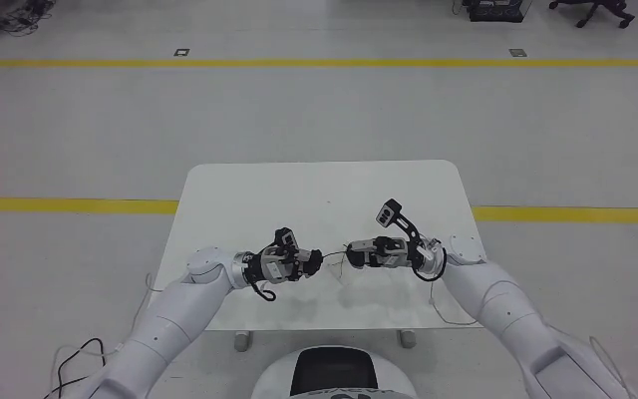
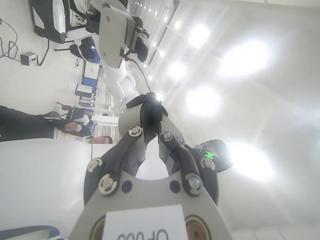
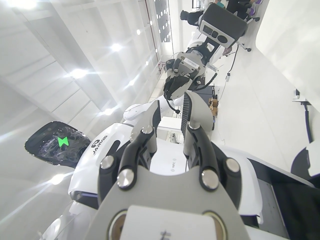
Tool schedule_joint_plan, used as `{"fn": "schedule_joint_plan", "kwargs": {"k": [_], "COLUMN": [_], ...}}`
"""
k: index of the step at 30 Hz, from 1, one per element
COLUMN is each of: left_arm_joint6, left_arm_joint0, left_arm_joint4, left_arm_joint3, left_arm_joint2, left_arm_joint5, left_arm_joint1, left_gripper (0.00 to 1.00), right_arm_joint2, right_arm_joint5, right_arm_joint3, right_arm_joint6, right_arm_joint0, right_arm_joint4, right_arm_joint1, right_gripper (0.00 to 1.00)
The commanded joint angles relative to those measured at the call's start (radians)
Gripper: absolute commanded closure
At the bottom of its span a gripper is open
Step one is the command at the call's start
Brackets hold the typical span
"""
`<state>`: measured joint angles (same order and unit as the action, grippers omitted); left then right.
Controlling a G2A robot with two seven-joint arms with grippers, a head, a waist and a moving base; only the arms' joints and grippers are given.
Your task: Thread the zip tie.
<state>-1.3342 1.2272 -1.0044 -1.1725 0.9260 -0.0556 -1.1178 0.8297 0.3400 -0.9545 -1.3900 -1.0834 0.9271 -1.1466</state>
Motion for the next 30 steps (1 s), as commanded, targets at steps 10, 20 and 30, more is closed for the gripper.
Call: {"fn": "schedule_joint_plan", "kwargs": {"k": [10, 20, 30], "left_arm_joint6": [-0.006, -0.004, -0.002], "left_arm_joint0": [-0.007, -0.009, -0.011], "left_arm_joint4": [-0.004, -0.002, -0.002], "left_arm_joint3": [0.008, 0.009, 0.011], "left_arm_joint2": [-0.008, -0.014, -0.019], "left_arm_joint5": [-0.002, -0.002, 0.0], "left_arm_joint1": [0.0, 0.001, 0.002], "left_gripper": [1.0, 1.0, 1.0], "right_arm_joint2": [0.001, 0.003, 0.003], "right_arm_joint5": [0.0, 0.0, 0.0], "right_arm_joint3": [-0.011, -0.011, -0.008], "right_arm_joint6": [0.0, 0.0, 0.0], "right_arm_joint0": [-0.004, -0.006, -0.007], "right_arm_joint4": [-0.001, -0.002, -0.004], "right_arm_joint1": [0.004, 0.004, 0.003], "right_gripper": [0.85, 0.89, 0.95]}}
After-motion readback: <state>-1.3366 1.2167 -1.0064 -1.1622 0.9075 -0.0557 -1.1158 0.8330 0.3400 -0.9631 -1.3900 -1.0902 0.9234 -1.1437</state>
